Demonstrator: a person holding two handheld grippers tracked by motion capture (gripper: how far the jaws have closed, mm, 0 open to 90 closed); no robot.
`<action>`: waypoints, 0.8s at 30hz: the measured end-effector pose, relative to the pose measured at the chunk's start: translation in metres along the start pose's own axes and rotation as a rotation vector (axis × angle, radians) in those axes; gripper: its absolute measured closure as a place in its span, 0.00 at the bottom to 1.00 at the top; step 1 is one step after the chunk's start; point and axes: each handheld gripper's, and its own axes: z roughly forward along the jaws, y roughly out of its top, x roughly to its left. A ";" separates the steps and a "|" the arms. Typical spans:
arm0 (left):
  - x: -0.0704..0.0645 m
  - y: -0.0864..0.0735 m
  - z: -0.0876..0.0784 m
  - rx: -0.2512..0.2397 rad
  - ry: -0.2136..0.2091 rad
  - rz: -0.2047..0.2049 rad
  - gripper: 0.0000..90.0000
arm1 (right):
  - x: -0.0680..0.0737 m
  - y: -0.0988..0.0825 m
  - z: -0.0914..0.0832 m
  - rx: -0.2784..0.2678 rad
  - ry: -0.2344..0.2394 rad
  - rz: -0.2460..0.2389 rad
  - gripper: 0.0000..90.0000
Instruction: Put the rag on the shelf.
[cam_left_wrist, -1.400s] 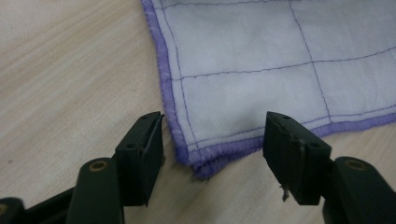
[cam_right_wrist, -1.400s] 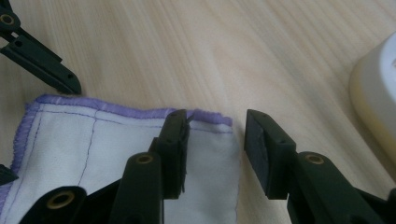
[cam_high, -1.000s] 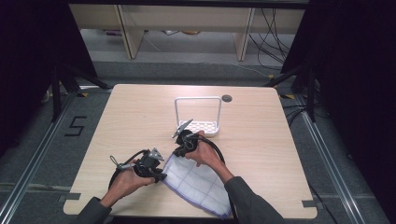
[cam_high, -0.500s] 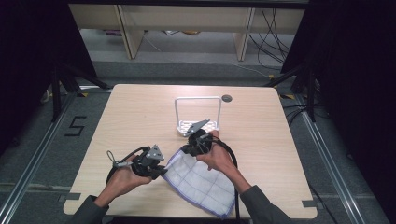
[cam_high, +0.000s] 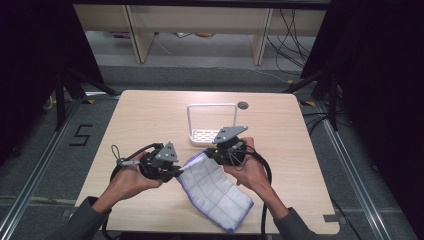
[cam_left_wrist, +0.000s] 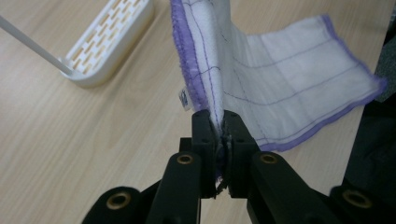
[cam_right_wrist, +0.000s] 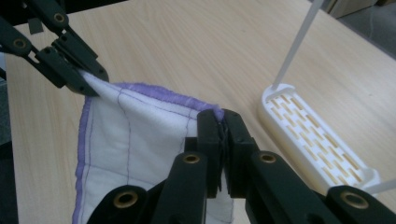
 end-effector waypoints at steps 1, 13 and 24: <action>0.001 0.003 -0.003 -0.007 0.001 0.003 0.94 | 0.000 0.001 -0.004 -0.001 -0.005 -0.003 0.98; 0.014 0.043 -0.030 -0.066 0.021 0.028 0.95 | -0.002 0.016 -0.042 -0.079 -0.105 0.003 0.98; 0.032 0.078 -0.054 -0.117 0.065 0.067 0.95 | -0.017 0.039 -0.065 -0.149 -0.165 0.016 0.98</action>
